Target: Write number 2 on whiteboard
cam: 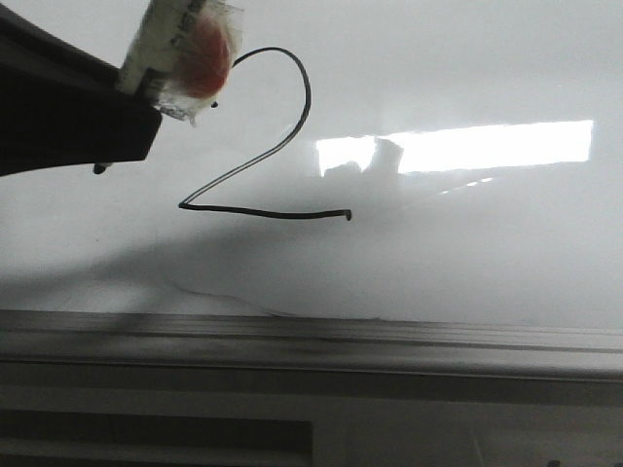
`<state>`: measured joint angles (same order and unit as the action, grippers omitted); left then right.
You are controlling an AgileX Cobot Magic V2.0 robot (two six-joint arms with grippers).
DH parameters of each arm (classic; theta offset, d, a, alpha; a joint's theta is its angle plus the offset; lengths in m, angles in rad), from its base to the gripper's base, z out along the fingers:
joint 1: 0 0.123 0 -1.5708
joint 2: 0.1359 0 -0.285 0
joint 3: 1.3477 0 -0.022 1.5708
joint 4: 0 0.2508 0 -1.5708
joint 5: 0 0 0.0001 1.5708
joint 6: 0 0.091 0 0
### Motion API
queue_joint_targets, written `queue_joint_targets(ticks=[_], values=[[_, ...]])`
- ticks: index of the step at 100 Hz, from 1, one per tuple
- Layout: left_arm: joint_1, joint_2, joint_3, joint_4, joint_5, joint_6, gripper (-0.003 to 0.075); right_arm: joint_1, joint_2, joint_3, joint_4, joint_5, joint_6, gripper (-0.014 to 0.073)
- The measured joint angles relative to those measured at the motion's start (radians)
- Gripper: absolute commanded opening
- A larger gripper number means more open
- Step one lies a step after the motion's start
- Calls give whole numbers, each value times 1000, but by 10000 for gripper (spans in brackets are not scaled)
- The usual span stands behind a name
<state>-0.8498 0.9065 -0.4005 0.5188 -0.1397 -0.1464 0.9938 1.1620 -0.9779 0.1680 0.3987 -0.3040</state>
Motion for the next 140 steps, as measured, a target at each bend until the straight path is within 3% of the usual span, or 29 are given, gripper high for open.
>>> queue_joint_targets(ticks=[6,13,20,30,36,53,67,79,107,116,131,140], values=[[0,0,0,1,0,0,-19,0,2,0,0,-4,0,-39],[0,0,0,1,1,1,-19,0,2,0,2,-12,0,46],[0,0,0,-3,-1,1,-20,0,2,0,4,-34,0,234],[0,0,0,-54,6,-13,-20,0,2,0,4,-88,0,569],[0,0,0,-133,19,-15,-20,0,2,0,-6,-138,0,668],[81,0,0,-539,98,-18,-20,-28,-26,0,-15,-262,0,608],[179,0,0,-764,169,-22,-20,-59,-69,0,-15,-288,0,608],[228,0,-2,-856,231,-22,-20,-63,-87,0,-15,-288,0,608],[242,0,-17,-877,264,-22,-12,-100,-89,0,-15,-267,0,608],[242,0,-34,-876,274,-22,63,-74,-89,0,-15,-249,0,608],[242,0,-52,-871,274,-22,294,-70,-89,0,-15,-233,0,608],[242,0,-54,-871,274,-22,347,-70,-89,0,-15,-229,0,608]])
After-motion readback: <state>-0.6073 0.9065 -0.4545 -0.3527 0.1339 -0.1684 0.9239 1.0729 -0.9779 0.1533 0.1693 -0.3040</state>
